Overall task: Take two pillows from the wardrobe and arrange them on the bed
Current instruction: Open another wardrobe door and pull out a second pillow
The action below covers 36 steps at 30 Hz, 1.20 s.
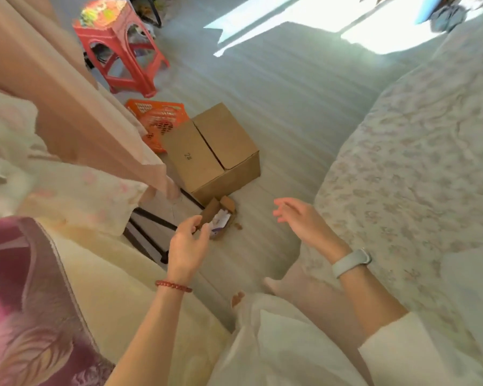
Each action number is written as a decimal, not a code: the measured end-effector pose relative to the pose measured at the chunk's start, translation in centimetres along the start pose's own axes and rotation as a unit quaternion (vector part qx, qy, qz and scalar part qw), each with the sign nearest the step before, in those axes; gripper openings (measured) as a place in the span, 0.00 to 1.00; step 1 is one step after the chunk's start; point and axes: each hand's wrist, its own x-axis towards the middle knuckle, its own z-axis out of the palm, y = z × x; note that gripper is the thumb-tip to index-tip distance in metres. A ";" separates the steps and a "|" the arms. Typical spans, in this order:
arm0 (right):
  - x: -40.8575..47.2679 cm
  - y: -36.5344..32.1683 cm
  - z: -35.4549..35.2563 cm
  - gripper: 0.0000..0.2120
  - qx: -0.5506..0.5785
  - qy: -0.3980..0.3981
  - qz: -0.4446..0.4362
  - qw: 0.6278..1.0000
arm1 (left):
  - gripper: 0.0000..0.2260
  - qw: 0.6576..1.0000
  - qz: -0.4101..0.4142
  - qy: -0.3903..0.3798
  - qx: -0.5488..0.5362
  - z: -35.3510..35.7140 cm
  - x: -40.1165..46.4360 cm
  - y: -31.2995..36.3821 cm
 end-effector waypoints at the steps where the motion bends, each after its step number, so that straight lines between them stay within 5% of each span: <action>1: 1.1 -1.0 0.1 0.13 0.008 0.004 0.001 1.000 | 0.16 1.000 -0.007 -0.007 0.000 -0.3 1.9 0.1; 13: 15.1 -3.7 -9.7 0.13 0.082 0.103 0.113 0.985 | 0.15 0.982 0.110 -0.151 -0.010 6.8 20.4 14.4; 24: 30.2 -7.1 -31.8 0.12 0.095 0.270 0.120 0.951 | 0.14 0.926 0.288 -0.245 -0.002 17.8 37.6 41.3; 36: 51.8 -9.8 -55.1 0.14 0.086 0.383 0.143 0.909 | 0.12 0.870 0.415 -0.265 0.030 31.3 62.0 67.2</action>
